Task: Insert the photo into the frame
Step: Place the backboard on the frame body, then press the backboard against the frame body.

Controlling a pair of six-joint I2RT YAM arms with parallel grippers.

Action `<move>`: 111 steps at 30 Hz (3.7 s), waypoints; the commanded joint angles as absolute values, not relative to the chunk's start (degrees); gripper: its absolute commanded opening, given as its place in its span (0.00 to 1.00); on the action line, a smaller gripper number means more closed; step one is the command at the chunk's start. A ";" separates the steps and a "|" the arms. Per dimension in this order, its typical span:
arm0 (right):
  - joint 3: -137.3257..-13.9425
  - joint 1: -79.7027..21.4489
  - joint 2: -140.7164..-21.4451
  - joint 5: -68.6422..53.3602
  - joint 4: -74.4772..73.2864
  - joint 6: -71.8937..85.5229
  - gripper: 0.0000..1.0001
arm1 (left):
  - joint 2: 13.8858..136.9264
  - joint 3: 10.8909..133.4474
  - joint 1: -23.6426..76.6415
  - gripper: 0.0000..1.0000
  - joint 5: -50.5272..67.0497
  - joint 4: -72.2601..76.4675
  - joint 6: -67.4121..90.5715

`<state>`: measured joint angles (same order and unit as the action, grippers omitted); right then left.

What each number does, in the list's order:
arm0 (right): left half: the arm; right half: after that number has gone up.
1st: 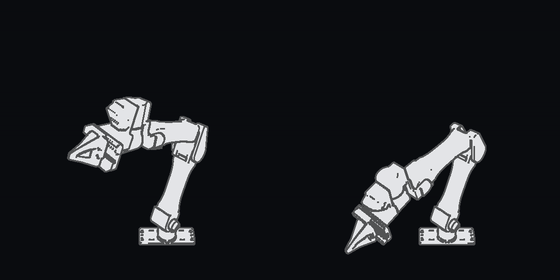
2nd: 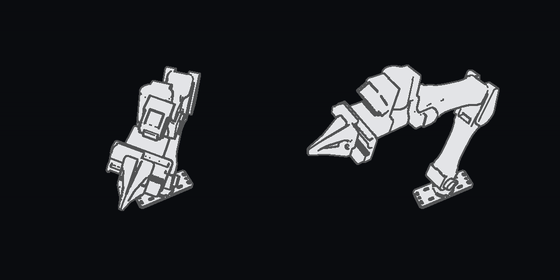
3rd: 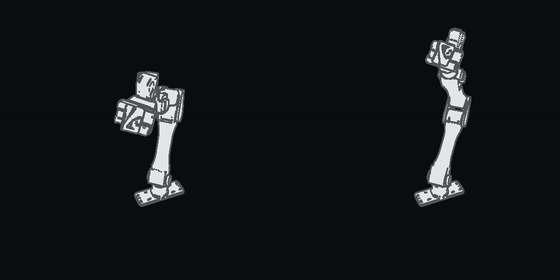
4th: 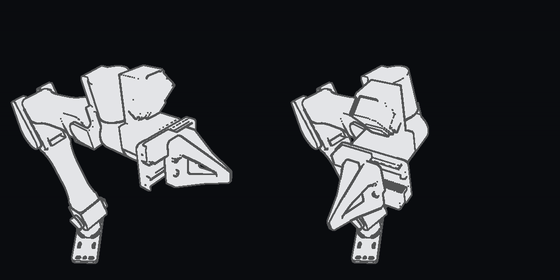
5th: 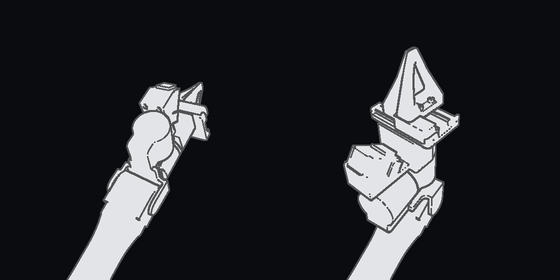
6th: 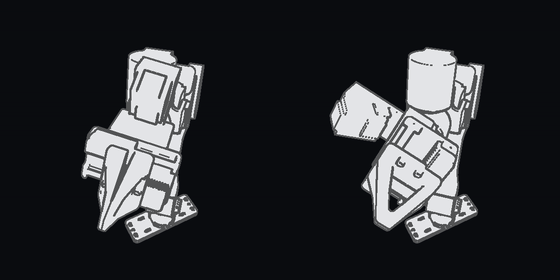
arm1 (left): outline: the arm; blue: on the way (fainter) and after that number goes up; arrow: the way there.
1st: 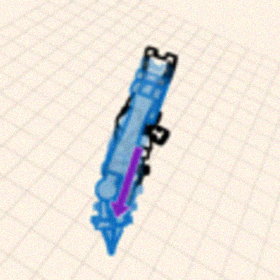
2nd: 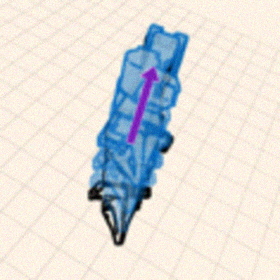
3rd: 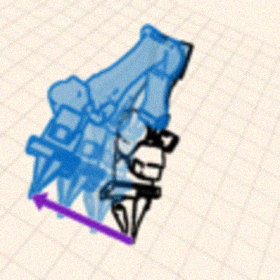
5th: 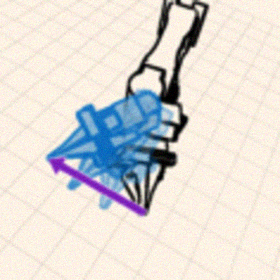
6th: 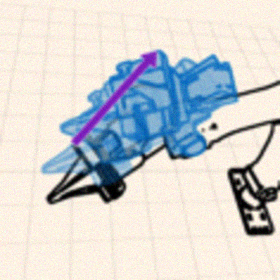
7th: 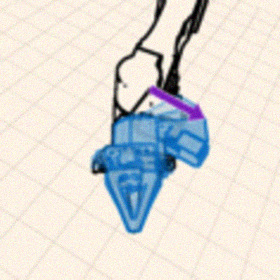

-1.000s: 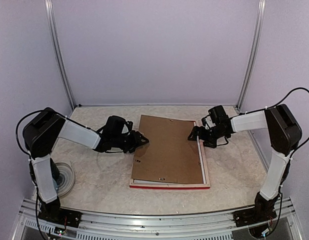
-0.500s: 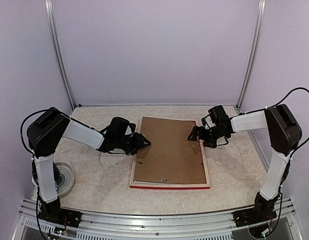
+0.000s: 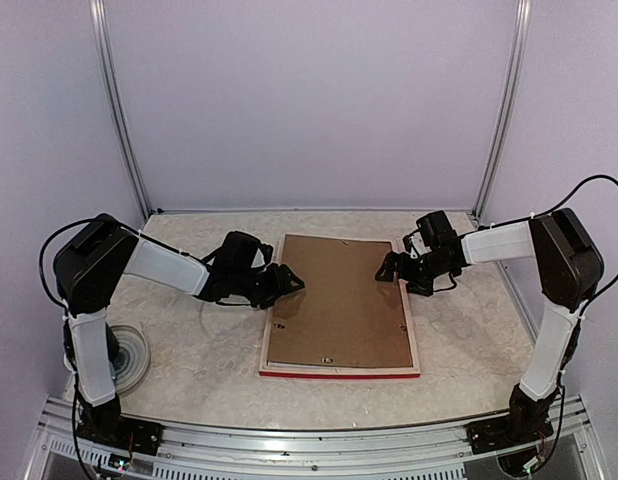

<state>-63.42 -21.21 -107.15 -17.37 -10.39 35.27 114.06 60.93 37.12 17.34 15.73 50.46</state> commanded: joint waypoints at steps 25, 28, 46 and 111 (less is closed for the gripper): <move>-64.73 -21.80 -107.08 -16.18 -11.70 34.65 0.99 | 111.37 67.23 39.11 0.70 10.44 3.93 43.59; -64.50 -21.81 -107.06 -16.05 -11.61 34.61 0.99 | 111.77 67.87 39.70 0.70 10.27 3.65 43.24; -64.33 -21.81 -107.40 -15.91 -11.19 34.80 0.99 | 109.83 74.01 42.53 0.70 -3.62 -8.06 35.90; -74.66 -28.32 -111.84 15.84 -27.04 29.08 0.99 | 122.22 90.85 47.02 0.66 -28.85 -24.27 25.49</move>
